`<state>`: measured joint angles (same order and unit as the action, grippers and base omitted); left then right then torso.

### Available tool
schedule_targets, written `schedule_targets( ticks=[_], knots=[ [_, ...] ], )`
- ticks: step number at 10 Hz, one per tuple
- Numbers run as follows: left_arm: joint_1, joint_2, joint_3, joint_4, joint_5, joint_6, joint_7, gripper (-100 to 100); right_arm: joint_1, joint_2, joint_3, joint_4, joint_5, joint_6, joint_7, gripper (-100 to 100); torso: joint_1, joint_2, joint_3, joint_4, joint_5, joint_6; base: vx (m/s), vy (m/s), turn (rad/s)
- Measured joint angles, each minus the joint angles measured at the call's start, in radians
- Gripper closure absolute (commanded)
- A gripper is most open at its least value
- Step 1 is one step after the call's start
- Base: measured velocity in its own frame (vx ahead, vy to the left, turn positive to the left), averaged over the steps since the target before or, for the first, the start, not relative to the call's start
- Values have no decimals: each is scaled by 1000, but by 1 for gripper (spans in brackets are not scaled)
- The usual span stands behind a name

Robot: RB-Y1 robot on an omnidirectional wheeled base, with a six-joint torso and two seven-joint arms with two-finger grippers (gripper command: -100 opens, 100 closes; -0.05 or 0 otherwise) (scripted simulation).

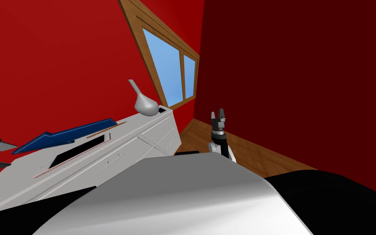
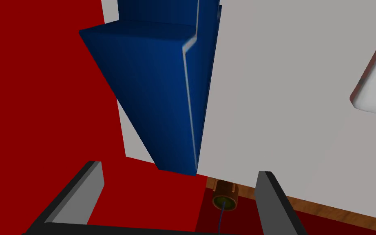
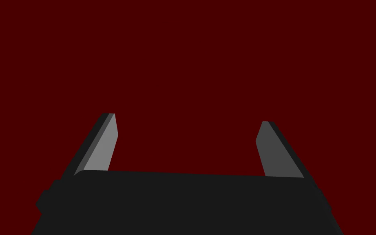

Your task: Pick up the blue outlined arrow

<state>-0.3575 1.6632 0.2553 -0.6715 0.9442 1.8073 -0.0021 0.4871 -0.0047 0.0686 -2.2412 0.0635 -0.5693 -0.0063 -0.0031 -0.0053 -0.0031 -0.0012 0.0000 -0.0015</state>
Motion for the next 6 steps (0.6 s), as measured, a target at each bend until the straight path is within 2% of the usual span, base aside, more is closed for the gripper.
schedule_targets(
  ticks=[1,2,4,5,6],
  knots=[
    [49,12,44,-12,25,35,14,-100,0,0,0,0,0,0,0,0,0,-2,-1,0,0,0,106,-26,-60],
    [26,18,22,12,26,54,10,-100,0,0,0,0,0,0,0,0,0,-2,-1,0,0,0,50,-13,30],
    [-65,25,-46,58,20,75,-6,-100,0,0,0,0,0,0,0,0,1,1,1,0,0,0,59,-15,-86],
    [-30,28,-17,44,33,92,1,-100,0,0,0,0,0,0,0,0,1,2,1,0,0,-1,69,-15,-64],
    [-52,33,-31,59,35,113,1,-100,0,0,0,0,0,0,0,0,1,1,1,0,0,0,100,-10,-102]
  ],
)
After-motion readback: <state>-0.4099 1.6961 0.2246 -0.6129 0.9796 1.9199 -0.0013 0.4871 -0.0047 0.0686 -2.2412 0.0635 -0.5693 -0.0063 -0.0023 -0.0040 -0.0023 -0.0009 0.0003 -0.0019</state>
